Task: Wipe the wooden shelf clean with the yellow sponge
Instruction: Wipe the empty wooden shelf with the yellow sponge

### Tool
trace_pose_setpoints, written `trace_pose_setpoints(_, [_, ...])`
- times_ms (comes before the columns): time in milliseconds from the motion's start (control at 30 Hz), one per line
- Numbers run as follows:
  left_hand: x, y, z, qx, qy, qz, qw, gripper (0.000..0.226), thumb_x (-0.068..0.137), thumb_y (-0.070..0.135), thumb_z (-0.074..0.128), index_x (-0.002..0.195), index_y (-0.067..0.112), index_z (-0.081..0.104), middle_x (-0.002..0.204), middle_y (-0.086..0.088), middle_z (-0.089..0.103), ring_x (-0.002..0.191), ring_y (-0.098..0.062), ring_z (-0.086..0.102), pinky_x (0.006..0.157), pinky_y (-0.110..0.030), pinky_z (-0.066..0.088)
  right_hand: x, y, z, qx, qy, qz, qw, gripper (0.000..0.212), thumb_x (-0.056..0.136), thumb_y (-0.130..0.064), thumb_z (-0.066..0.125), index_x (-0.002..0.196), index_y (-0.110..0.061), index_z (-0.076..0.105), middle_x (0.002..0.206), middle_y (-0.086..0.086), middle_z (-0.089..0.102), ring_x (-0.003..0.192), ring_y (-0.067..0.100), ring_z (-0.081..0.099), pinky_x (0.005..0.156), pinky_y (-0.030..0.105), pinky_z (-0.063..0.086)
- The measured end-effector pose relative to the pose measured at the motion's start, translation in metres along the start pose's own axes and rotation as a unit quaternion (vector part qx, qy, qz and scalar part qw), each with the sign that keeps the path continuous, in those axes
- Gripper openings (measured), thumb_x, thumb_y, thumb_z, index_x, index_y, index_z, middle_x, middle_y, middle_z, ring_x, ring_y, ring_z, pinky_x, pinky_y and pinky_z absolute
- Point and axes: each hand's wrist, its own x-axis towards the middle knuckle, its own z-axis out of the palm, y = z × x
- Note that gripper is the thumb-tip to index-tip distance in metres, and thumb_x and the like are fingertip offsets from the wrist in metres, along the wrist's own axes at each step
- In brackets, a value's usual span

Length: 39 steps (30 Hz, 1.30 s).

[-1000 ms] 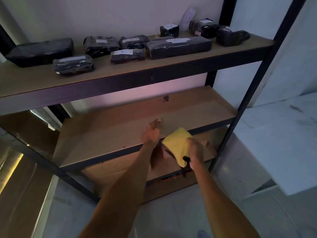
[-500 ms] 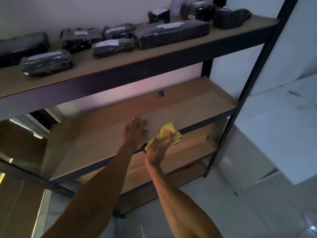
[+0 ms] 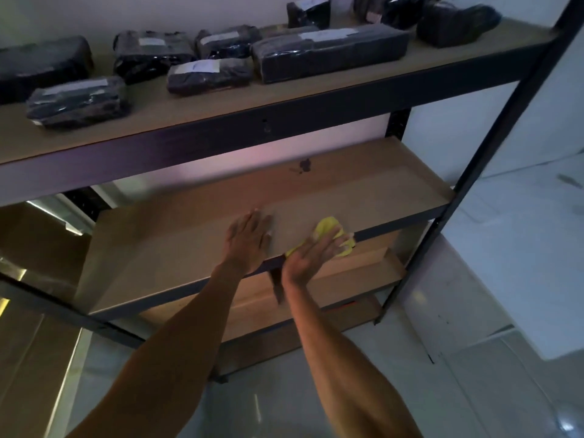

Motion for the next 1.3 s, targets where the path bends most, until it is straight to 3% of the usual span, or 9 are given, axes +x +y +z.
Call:
trace_pose_setpoints(167, [0.0,0.001,0.004,0.004,0.011,-0.014,1.0,0.073,0.091,0.056,0.0,0.157,0.036,0.023,0.167,0.005,0.014,0.153,-0.017,0.015,0.122,-0.042,0.012,0.178,0.036,-0.056,-0.063,0.116,0.093,0.987,0.056,0.1,-0.027,0.026,0.148,0.002,0.027,0.157,0.031,0.005,0.145,0.049,0.005,0.118,0.056,0.003])
trace_pose_setpoints(300, [0.001,0.01,0.003,0.003,0.01,-0.036,0.999,0.066,0.095,0.052,0.009,0.157,0.032,0.025,0.167,0.003,0.013,0.153,-0.019,0.014,0.123,-0.043,0.011,0.177,0.043,-0.074,-0.091,0.03,0.179,0.979,0.071,0.095,-0.051,0.032,0.151,-0.008,0.022,0.159,0.024,0.006,0.144,0.049,0.009,0.119,0.054,0.012])
trace_pose_setpoints(467, [0.02,0.065,0.005,-0.048,0.035,-0.064,0.996,0.063,0.096,0.046,0.023,0.154,0.025,0.033,0.166,-0.006,0.018,0.153,-0.026,0.014,0.123,-0.046,0.012,0.117,0.014,-0.055,-0.047,-0.03,0.039,0.998,0.059,0.102,-0.031,0.03,0.152,-0.003,0.014,0.159,0.021,-0.014,0.145,0.042,-0.015,0.119,0.053,-0.001])
trace_pose_setpoints(700, [0.053,0.129,0.018,-0.073,0.0,-0.1,0.992,0.052,0.106,0.04,0.031,0.156,0.028,0.025,0.167,-0.005,0.009,0.155,-0.024,0.002,0.123,-0.05,0.003,0.248,0.035,-0.121,-0.149,0.025,0.175,0.973,0.052,0.094,-0.023,0.042,0.142,-0.002,0.038,0.154,0.031,0.02,0.134,0.054,0.026,0.113,0.059,0.02])
trace_pose_setpoints(833, [0.059,0.146,0.02,-0.067,0.005,-0.13,0.989,0.052,0.106,0.041,0.03,0.157,0.028,0.023,0.167,-0.005,0.007,0.154,-0.024,0.0,0.122,-0.051,0.0,0.209,0.135,-0.095,-0.149,-0.097,0.242,0.954,0.093,0.076,-0.073,0.052,0.149,-0.023,0.024,0.159,0.01,0.02,0.142,0.044,0.026,0.112,0.063,0.028])
trace_pose_setpoints(900, [0.06,0.147,0.022,-0.068,0.017,-0.141,0.987,0.052,0.106,0.041,0.031,0.155,0.028,0.026,0.166,-0.005,0.009,0.154,-0.024,0.002,0.122,-0.05,0.001,0.15,0.07,-0.099,-0.108,-0.12,0.161,0.974,0.075,0.092,-0.043,0.054,0.151,-0.01,0.022,0.16,0.012,-0.002,0.147,0.036,0.003,0.121,0.045,0.014])
trace_pose_setpoints(967, [0.06,0.143,0.024,-0.074,0.04,-0.143,0.986,0.05,0.104,0.042,0.036,0.152,0.027,0.032,0.165,-0.005,0.016,0.153,-0.024,0.007,0.122,-0.049,0.004,0.117,-0.022,-0.115,-0.059,-0.143,0.094,0.983,0.058,0.098,-0.009,0.042,0.151,-0.005,0.02,0.158,0.014,-0.011,0.146,0.024,-0.001,0.113,0.029,0.021])
trace_pose_setpoints(1167, [0.056,0.152,0.021,-0.08,0.062,-0.143,0.984,0.048,0.105,0.038,0.038,0.151,0.024,0.036,0.162,-0.007,0.023,0.152,-0.025,0.014,0.121,-0.045,0.008,0.162,-0.023,-0.164,-0.089,-0.254,0.012,0.963,0.045,0.098,-0.007,0.038,0.142,-0.009,0.041,0.145,0.008,0.047,0.136,0.022,0.042,0.113,0.024,0.028])
trace_pose_setpoints(1300, [0.056,0.192,0.008,-0.117,0.053,-0.146,0.981,0.05,0.105,0.033,0.037,0.153,0.022,0.034,0.161,-0.011,0.026,0.15,-0.027,0.019,0.12,-0.045,0.017,0.2,-0.04,-0.183,-0.138,-0.3,-0.016,0.944,0.039,0.092,-0.011,0.045,0.128,-0.016,0.058,0.124,0.003,0.065,0.116,0.02,0.058,0.105,0.037,0.045])
